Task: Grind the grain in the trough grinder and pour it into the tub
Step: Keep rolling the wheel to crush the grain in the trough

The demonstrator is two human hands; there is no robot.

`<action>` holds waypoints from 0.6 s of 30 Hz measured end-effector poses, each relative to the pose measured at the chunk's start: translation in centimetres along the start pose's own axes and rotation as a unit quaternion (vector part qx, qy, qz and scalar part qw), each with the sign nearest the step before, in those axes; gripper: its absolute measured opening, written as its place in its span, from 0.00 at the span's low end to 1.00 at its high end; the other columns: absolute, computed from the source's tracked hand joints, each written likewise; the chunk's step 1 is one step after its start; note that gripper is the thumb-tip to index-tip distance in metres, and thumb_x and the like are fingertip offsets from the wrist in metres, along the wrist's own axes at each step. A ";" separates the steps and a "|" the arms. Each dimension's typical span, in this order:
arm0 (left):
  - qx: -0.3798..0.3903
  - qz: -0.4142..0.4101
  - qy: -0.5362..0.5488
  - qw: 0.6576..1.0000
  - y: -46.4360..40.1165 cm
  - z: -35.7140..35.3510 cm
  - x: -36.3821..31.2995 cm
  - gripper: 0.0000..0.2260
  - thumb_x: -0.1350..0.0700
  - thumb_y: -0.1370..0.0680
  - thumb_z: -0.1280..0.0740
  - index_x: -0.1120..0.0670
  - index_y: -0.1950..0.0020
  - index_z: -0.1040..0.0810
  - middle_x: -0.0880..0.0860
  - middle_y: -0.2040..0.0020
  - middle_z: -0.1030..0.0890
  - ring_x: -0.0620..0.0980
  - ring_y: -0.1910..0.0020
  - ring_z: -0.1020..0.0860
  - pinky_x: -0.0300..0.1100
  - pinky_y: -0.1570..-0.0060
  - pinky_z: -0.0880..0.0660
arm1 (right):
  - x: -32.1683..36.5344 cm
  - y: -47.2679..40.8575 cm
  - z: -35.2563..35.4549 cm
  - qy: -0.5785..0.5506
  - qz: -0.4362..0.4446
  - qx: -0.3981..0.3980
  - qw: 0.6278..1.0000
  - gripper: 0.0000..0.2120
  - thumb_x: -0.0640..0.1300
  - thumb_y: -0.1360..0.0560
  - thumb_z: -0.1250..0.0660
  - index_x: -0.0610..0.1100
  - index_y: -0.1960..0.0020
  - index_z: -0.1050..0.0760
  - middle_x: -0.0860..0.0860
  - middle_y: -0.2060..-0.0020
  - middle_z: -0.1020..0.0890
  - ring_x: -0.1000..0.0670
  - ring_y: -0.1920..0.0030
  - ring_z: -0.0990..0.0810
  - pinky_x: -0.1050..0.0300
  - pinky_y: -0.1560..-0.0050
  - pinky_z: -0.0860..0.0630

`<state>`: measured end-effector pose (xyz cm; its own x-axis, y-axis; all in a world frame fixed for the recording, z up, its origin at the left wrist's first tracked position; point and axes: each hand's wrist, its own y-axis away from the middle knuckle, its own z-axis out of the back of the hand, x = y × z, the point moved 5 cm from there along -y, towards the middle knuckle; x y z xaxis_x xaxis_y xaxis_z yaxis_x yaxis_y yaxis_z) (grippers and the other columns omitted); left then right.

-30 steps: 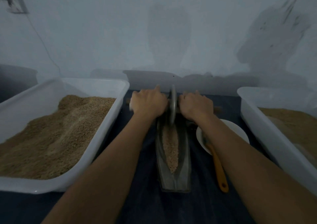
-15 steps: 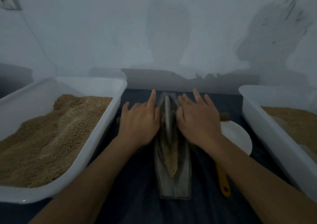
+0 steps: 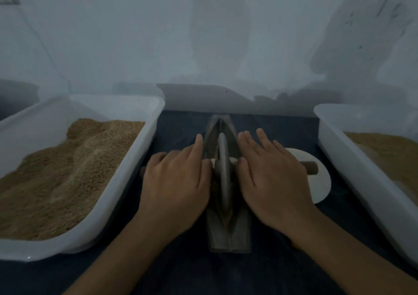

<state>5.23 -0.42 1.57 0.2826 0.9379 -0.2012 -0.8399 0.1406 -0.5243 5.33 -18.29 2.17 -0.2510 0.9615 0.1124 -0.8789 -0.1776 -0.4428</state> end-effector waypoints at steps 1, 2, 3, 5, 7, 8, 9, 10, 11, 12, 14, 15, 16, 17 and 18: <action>-0.009 -0.007 -0.001 1.000 0.1 0.0 0.0 0.25 0.45 0.15 0.51 0.53 0.22 0.30 0.45 0.41 0.17 0.47 0.46 0.20 0.51 0.43 0.26 | -0.1 0.3 0.0 -0.004 0.003 -0.009 1.000 0.30 0.56 0.15 0.59 0.45 0.20 0.36 0.51 0.23 0.32 0.49 0.20 0.40 0.46 0.22 0.38; -0.016 -0.011 -0.003 1.000 -0.4 -0.1 0.1 0.25 0.45 0.15 0.50 0.53 0.23 0.29 0.46 0.39 0.17 0.48 0.45 0.20 0.52 0.42 0.26 | -0.2 -0.2 -0.2 -0.005 0.005 -0.006 1.000 0.30 0.56 0.15 0.59 0.46 0.20 0.36 0.51 0.23 0.32 0.49 0.20 0.40 0.46 0.22 0.38; -0.012 -0.010 -0.017 1.000 -1.4 -0.6 0.2 0.24 0.45 0.15 0.50 0.53 0.24 0.28 0.47 0.38 0.17 0.49 0.43 0.19 0.53 0.41 0.27 | -0.4 -1.2 -0.6 -0.001 0.001 0.008 1.000 0.30 0.56 0.16 0.60 0.46 0.20 0.36 0.51 0.23 0.32 0.48 0.20 0.41 0.46 0.22 0.39; 0.012 0.010 -0.066 0.998 -4.5 -2.0 0.4 0.24 0.46 0.15 0.51 0.53 0.25 0.28 0.51 0.37 0.18 0.53 0.40 0.20 0.54 0.39 0.28 | -1.4 -4.8 -2.1 0.000 -0.033 0.046 0.998 0.30 0.55 0.16 0.60 0.45 0.20 0.37 0.49 0.22 0.33 0.47 0.19 0.44 0.45 0.21 0.42; 0.044 0.045 -0.104 0.993 -8.8 -3.4 0.7 0.21 0.47 0.15 0.50 0.53 0.30 0.25 0.53 0.41 0.16 0.57 0.43 0.20 0.52 0.45 0.31 | -2.7 -9.1 -3.2 -0.021 -0.101 0.054 0.993 0.28 0.53 0.15 0.57 0.42 0.24 0.31 0.44 0.25 0.28 0.44 0.21 0.40 0.44 0.23 0.40; 0.065 0.068 -0.107 0.990 -10.8 -3.9 0.8 0.18 0.48 0.15 0.49 0.53 0.37 0.24 0.54 0.45 0.16 0.58 0.47 0.20 0.51 0.50 0.34 | -3.2 -10.8 -3.4 -0.028 -0.134 0.056 0.989 0.26 0.53 0.15 0.55 0.42 0.29 0.26 0.42 0.30 0.24 0.42 0.25 0.33 0.44 0.26 0.35; 0.083 0.082 -0.101 0.988 -12.4 -4.2 0.9 0.14 0.49 0.15 0.48 0.52 0.42 0.25 0.55 0.48 0.16 0.58 0.50 0.20 0.51 0.52 0.37 | -3.5 -12.0 -3.4 -0.025 -0.159 0.058 0.985 0.25 0.52 0.15 0.54 0.42 0.36 0.21 0.41 0.35 0.21 0.41 0.30 0.28 0.44 0.31 0.31; 0.096 0.086 -0.096 0.987 -13.4 -4.5 1.0 0.13 0.50 0.15 0.48 0.52 0.44 0.26 0.56 0.48 0.16 0.58 0.51 0.19 0.51 0.52 0.37 | -3.5 -12.6 -3.4 -0.013 -0.169 0.063 0.983 0.25 0.52 0.15 0.53 0.42 0.41 0.20 0.41 0.38 0.19 0.40 0.35 0.25 0.45 0.34 0.29; 0.106 0.085 -0.100 0.986 -13.6 -4.7 1.0 0.14 0.50 0.15 0.48 0.53 0.41 0.25 0.56 0.48 0.16 0.58 0.51 0.19 0.52 0.51 0.36 | -3.4 -12.6 -3.4 -0.002 -0.169 0.069 0.983 0.25 0.52 0.15 0.53 0.42 0.44 0.19 0.42 0.40 0.19 0.40 0.37 0.24 0.45 0.36 0.29; 0.108 0.080 -0.109 0.985 -13.1 -4.7 0.9 0.17 0.49 0.15 0.50 0.53 0.36 0.25 0.56 0.47 0.16 0.58 0.51 0.19 0.52 0.49 0.34 | -3.2 -12.1 -3.4 0.008 -0.160 0.079 0.984 0.26 0.52 0.15 0.55 0.42 0.44 0.20 0.42 0.39 0.19 0.40 0.34 0.26 0.45 0.35 0.30; 0.075 0.059 -0.126 0.987 -9.9 -3.6 0.4 0.21 0.48 0.14 0.54 0.52 0.35 0.24 0.53 0.46 0.15 0.56 0.53 0.19 0.51 0.46 0.31 | -2.5 -9.2 -3.0 0.007 -0.120 0.090 0.989 0.27 0.52 0.14 0.57 0.42 0.36 0.22 0.44 0.31 0.23 0.42 0.24 0.34 0.44 0.29 0.35; 0.058 0.047 -0.124 0.989 -7.6 -2.9 0.0 0.22 0.47 0.14 0.55 0.51 0.36 0.23 0.52 0.45 0.15 0.55 0.53 0.19 0.50 0.45 0.30 | -2.1 -7.3 -2.5 0.002 -0.093 0.087 0.992 0.28 0.52 0.14 0.58 0.43 0.30 0.26 0.45 0.27 0.26 0.44 0.21 0.38 0.45 0.25 0.37; 0.053 0.042 -0.090 0.994 -5.2 -2.0 -0.2 0.23 0.47 0.14 0.55 0.52 0.35 0.23 0.51 0.43 0.16 0.53 0.51 0.18 0.50 0.44 0.28 | -1.6 -5.2 -1.8 -0.005 -0.063 0.077 0.995 0.28 0.53 0.14 0.59 0.43 0.25 0.30 0.47 0.25 0.29 0.45 0.20 0.40 0.46 0.23 0.40; 0.052 0.031 -0.042 0.997 -3.0 -1.0 -0.2 0.24 0.46 0.14 0.54 0.52 0.32 0.23 0.51 0.41 0.16 0.52 0.48 0.18 0.50 0.42 0.26 | -1.0 -3.0 -0.9 -0.010 -0.026 0.059 0.998 0.28 0.54 0.14 0.60 0.43 0.22 0.34 0.47 0.23 0.30 0.46 0.20 0.40 0.48 0.22 0.41; 0.056 0.016 0.005 0.998 -1.2 0.0 -0.1 0.25 0.44 0.14 0.54 0.53 0.28 0.25 0.50 0.38 0.17 0.51 0.43 0.18 0.50 0.39 0.25 | -0.3 -1.0 0.4 -0.011 0.007 0.032 0.999 0.28 0.54 0.14 0.59 0.43 0.21 0.35 0.47 0.23 0.31 0.47 0.20 0.39 0.50 0.22 0.42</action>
<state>6.14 -0.70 2.24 0.2578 0.9397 -0.2249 -0.8949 0.1445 -0.4223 6.13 -18.50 2.88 -0.2720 0.9539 0.1273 -0.8992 -0.2048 -0.3867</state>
